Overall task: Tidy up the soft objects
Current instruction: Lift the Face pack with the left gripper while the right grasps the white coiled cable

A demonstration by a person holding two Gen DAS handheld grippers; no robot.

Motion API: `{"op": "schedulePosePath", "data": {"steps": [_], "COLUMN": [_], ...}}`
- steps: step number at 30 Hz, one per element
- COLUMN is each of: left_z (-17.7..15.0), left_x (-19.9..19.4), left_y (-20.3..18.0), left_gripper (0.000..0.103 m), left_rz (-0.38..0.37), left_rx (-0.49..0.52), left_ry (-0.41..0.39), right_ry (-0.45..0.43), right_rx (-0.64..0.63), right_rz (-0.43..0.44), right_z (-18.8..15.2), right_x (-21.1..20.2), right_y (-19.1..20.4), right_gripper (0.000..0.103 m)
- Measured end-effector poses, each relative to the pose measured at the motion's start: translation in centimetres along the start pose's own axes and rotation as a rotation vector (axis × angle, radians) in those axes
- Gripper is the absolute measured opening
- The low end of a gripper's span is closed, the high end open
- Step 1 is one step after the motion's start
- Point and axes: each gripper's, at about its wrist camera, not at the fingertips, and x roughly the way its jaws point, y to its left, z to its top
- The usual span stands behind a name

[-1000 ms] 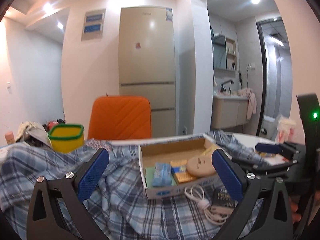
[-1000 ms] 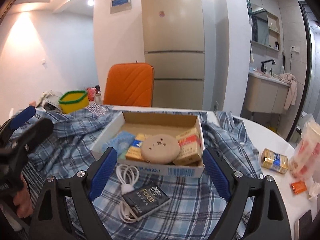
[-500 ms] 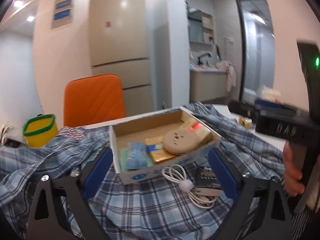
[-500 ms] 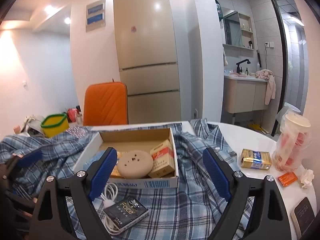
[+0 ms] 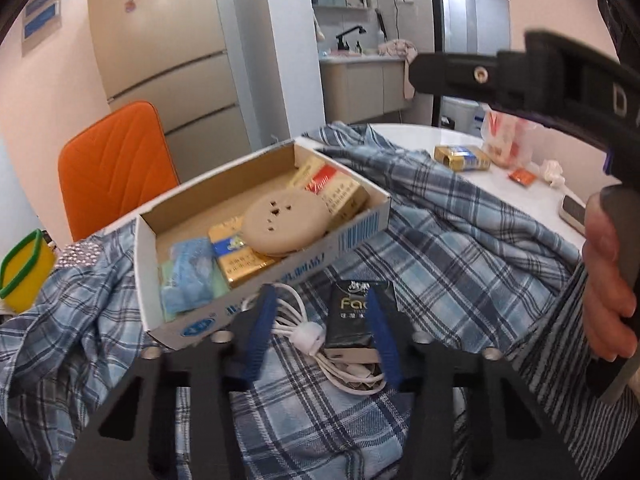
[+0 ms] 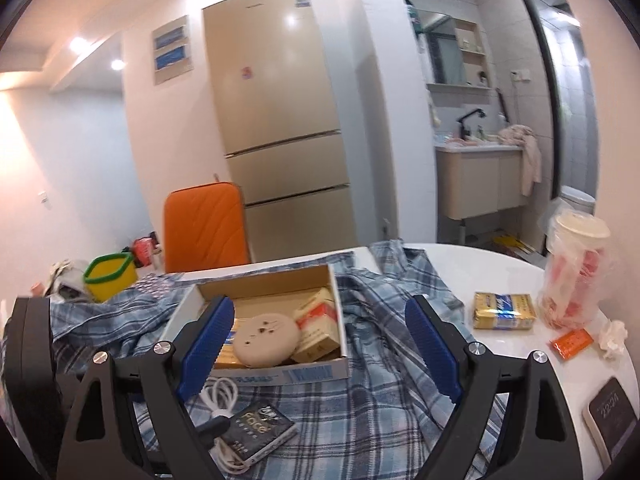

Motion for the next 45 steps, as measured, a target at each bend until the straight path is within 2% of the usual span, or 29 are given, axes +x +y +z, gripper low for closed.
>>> {"op": "schedulePosePath", "data": {"steps": [5,7,11,15,17,18,19,21,23,27,29,31,35,38,42,45], "left_z": [-0.4,-0.4,-0.6,-0.6,-0.7,-0.7,-0.7,-0.8,-0.8,-0.8,-0.9,-1.3,-2.4,-2.9,-2.8,-3.0], "left_x": [0.9,1.6,2.4,3.0,3.4,3.5,3.4,3.3,3.2,1.5,-0.1,-2.0,-5.3,-6.2,-6.2,-6.5], "left_y": [-0.5,-0.7,-0.9,-1.0,-1.0,-1.0,-1.0,-1.0,-0.9,-0.1,0.8,1.9,4.2,5.4,5.9,6.4], "left_gripper": [0.042,0.059,0.068,0.068,0.058,0.050,0.046,0.046,0.046,0.045,0.045,0.045,0.045,0.045,0.045,0.045], "left_rz": [-0.063,-0.077,-0.092,-0.102,-0.114,-0.113,-0.106,-0.130,-0.123,-0.093,-0.037,0.052,0.110,0.148,0.194,0.235], "left_rx": [0.026,0.034,0.039,0.037,0.036,0.036,0.035,0.034,0.030,-0.009,-0.055,-0.123,-0.250,-0.310,-0.339,-0.371], "left_ry": [0.036,0.068,0.107,0.138,0.164,0.176,0.171,0.165,0.159,0.077,-0.005,-0.102,-0.265,-0.300,-0.288,-0.287], "right_ry": [0.033,0.031,0.022,0.043,0.050,0.052,0.051,0.048,0.049,0.043,0.040,0.032,0.037,0.057,0.078,0.137], "right_rx": [0.010,-0.003,-0.029,-0.019,-0.011,-0.009,-0.011,-0.017,-0.017,-0.007,0.004,0.012,-0.003,-0.046,-0.130,-0.194], "right_rz": [0.019,0.018,-0.001,-0.013,-0.010,-0.011,-0.014,-0.024,-0.028,-0.037,-0.032,-0.025,0.001,0.041,0.095,0.169], "right_z": [-0.2,-0.3,-0.5,-0.5,-0.5,-0.5,-0.5,-0.6,-0.6,-0.6,-0.6,-0.5,-0.6,-1.0,-1.7,-2.3], "right_x": [0.6,0.5,0.4,0.8,1.0,1.0,1.0,1.1,1.1,1.0,0.9,0.8,1.0,1.3,1.7,2.6], "right_y": [-0.1,0.2,0.6,0.4,0.2,0.2,0.2,0.2,0.2,0.1,-0.1,-0.2,0.2,1.1,2.9,4.4], "right_gripper": [0.089,0.089,0.089,0.089,0.089,0.089,0.089,0.089,0.089,0.089,0.089,0.089,0.089,0.089,0.089,0.089]}}
